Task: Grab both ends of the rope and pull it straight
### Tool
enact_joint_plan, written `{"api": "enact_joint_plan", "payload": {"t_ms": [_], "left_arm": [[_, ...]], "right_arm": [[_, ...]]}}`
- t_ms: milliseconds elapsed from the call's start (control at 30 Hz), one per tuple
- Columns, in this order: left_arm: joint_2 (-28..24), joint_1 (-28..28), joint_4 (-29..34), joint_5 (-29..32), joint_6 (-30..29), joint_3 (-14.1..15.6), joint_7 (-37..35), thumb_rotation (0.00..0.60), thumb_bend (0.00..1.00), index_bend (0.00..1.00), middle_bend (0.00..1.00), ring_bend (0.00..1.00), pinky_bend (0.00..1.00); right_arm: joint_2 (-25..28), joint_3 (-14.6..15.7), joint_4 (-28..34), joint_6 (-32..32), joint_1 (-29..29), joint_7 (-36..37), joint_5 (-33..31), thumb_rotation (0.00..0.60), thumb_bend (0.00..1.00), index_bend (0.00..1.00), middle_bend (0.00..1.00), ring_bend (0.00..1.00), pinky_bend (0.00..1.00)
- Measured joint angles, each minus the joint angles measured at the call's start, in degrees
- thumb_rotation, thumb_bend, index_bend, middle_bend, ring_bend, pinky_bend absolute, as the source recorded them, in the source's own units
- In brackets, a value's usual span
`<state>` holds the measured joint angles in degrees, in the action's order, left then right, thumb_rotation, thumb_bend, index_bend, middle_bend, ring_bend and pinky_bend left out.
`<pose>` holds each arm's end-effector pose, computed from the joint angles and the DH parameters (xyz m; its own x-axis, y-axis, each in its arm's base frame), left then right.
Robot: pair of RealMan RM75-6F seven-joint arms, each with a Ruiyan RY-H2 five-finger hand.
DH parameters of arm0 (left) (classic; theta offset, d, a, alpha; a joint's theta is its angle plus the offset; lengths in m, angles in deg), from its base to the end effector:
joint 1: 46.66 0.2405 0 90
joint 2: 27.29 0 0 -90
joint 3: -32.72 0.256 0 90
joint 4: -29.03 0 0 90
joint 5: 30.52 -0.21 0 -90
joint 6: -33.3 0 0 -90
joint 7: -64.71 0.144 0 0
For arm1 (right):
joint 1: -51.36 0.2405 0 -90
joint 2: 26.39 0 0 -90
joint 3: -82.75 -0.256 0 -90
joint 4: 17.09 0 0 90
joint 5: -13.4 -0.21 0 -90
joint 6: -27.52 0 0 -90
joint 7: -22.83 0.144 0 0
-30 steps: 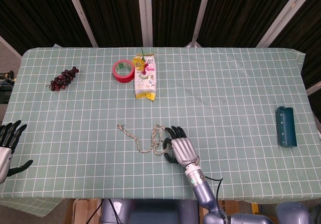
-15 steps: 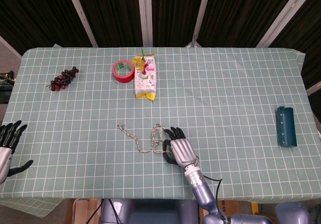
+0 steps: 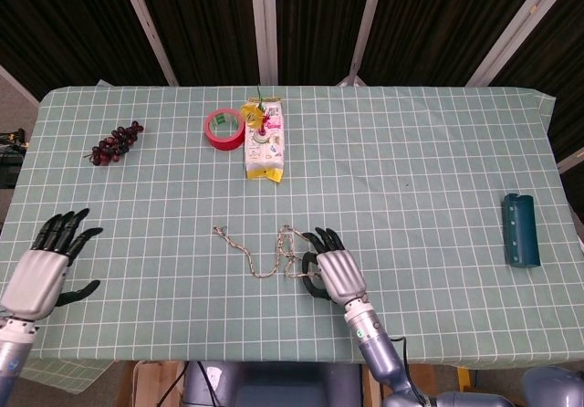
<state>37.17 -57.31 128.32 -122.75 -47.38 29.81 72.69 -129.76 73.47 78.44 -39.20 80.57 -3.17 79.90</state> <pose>-0.2544 0.2040 0.1321 0.4276 0.0259 0.9036 0.8824 -0.2292 -0.4110 -0.1104 -0.2489 -0.0658 0.1420 -0.3301 0.9332 -0.9651 -0.2559 0.0563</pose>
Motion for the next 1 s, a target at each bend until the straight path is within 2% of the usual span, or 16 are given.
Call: {"api": "enact_joint_plan", "payload": {"t_ms": [100,267,533,767,1000], "left_arm": [[1.7,-3.39,2.53,2.36,4.77,-1.69,5.18,0.6,0.31,0.38,0.1,0.0,0.0],[8.02,-10.05,3.26,9.08,12.05,-5.33,16.0,0.6,0.33,0.43,0.11,0.0,0.0],[19.98,-19.96,-2.51,20.9,20.01,-9.57,29.18,0.6,0.36,0.48,0.11,0.0,0.0],[26.27,-25.09,-7.49,26.92,22.92,-10.33,34.28,0.6,0.37,0.49,0.11,0.0,0.0],[30.35,-27.67,-10.48,30.71,23.54,-9.49,36.42,0.6,0.4,0.51,0.11,0.0,0.0]], "right_arm": [[0.77,0.53,1.07,-0.27,-0.42,-0.13,-0.31,0.6,0.49,0.63,0.17,0.0,0.0],[1.76,0.84,1.81,-0.35,-0.69,-0.03,-0.66,0.6,0.49,0.63,0.17,0.0,0.0],[4.0,0.07,2.59,0.03,-0.67,1.27,-1.29,0.6,0.49,0.63,0.17,0.0,0.0],[6.17,-0.44,3.0,0.51,-0.64,2.71,-1.62,0.6,0.49,0.63,0.17,0.0,0.0],[7.72,-0.73,3.13,0.8,-0.6,3.95,-1.83,0.6,0.49,0.63,0.17,0.0,0.0]]}}
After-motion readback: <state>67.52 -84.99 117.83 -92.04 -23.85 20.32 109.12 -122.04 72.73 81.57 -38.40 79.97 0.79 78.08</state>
